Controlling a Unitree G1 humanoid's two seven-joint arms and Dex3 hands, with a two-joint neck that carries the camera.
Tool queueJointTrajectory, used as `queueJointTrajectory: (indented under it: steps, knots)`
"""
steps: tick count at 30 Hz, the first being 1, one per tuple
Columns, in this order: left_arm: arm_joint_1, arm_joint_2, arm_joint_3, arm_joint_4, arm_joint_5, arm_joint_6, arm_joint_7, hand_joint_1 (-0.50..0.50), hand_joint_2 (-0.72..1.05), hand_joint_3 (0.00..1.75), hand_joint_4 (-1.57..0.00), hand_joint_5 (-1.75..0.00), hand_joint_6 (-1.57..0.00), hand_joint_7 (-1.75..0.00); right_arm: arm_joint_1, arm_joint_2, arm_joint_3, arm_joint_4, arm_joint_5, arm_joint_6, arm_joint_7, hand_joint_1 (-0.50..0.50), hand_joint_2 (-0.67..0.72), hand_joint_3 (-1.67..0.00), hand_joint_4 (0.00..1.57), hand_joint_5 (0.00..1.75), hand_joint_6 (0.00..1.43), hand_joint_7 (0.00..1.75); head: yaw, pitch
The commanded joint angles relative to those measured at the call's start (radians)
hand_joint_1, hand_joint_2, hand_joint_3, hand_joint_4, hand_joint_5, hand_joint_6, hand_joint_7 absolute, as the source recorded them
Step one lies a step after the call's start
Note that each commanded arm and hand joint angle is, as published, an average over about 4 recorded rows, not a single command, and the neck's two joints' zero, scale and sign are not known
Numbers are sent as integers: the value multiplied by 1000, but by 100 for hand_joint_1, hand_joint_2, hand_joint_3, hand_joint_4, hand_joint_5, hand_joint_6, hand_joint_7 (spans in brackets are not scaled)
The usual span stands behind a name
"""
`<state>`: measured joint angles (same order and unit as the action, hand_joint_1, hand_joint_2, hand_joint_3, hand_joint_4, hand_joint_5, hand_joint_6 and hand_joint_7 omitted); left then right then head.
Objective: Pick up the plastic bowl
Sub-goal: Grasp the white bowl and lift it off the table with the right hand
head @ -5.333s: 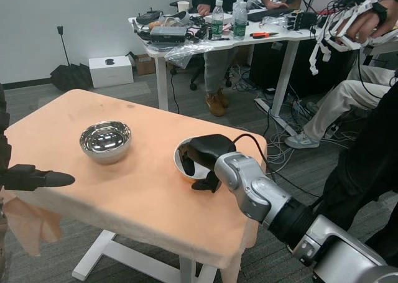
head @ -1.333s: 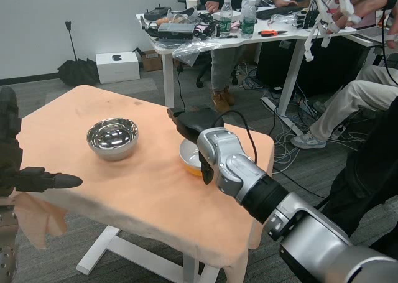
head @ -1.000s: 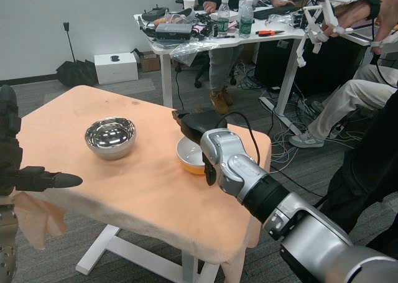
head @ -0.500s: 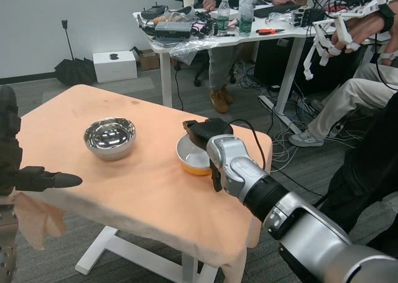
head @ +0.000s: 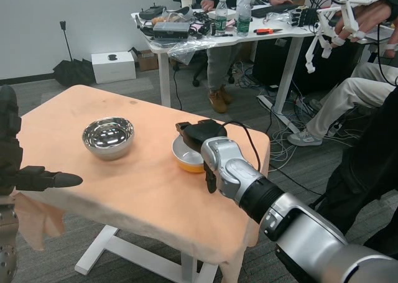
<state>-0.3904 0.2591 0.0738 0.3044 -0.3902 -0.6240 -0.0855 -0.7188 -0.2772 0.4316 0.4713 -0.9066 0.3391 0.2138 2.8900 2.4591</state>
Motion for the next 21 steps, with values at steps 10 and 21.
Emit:
queueJointTrajectory:
  steps: [10,21]
  knots:
    - [2,5,2,3,-12,-8,0,-50,-10,0,0,0,0,0,-68,-22,59,-67,-15,25,55,-42,-2,-16,0,0,0,0,-4,0]
    - [2,5,0,7,-12,-8,0,-50,-10,0,0,0,0,0,-159,-25,85,10,-22,74,167,-38,-16,-16,0,0,0,7,-6,-6]
